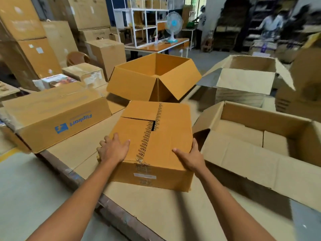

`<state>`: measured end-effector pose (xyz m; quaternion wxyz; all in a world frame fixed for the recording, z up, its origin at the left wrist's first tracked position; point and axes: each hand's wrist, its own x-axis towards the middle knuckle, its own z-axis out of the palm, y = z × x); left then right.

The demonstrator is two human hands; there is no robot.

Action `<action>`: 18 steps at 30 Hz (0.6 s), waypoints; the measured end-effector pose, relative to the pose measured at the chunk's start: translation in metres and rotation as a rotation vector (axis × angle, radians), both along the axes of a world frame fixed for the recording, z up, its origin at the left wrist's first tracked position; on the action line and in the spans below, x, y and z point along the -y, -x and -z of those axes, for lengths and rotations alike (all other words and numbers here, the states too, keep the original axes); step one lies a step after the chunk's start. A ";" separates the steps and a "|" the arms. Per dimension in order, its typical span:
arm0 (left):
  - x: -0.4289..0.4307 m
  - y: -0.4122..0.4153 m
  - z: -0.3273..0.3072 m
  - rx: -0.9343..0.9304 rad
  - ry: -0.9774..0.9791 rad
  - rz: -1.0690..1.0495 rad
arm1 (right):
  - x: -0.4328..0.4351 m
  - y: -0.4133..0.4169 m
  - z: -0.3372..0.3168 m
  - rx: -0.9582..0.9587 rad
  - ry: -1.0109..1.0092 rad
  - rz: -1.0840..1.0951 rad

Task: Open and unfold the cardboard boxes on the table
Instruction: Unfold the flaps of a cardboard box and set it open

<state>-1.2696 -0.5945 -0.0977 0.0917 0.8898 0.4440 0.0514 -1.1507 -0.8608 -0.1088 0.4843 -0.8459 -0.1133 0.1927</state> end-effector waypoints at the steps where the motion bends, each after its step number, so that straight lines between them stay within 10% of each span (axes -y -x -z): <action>1: -0.002 0.001 0.000 -0.003 -0.007 0.012 | 0.000 0.006 -0.001 -0.006 -0.017 0.003; 9: -0.026 0.039 0.013 -0.004 -0.006 0.068 | 0.004 0.040 0.023 -0.147 -0.076 0.426; 18: -0.050 0.044 0.004 0.132 0.145 0.069 | -0.011 0.066 0.027 -0.387 -0.304 0.218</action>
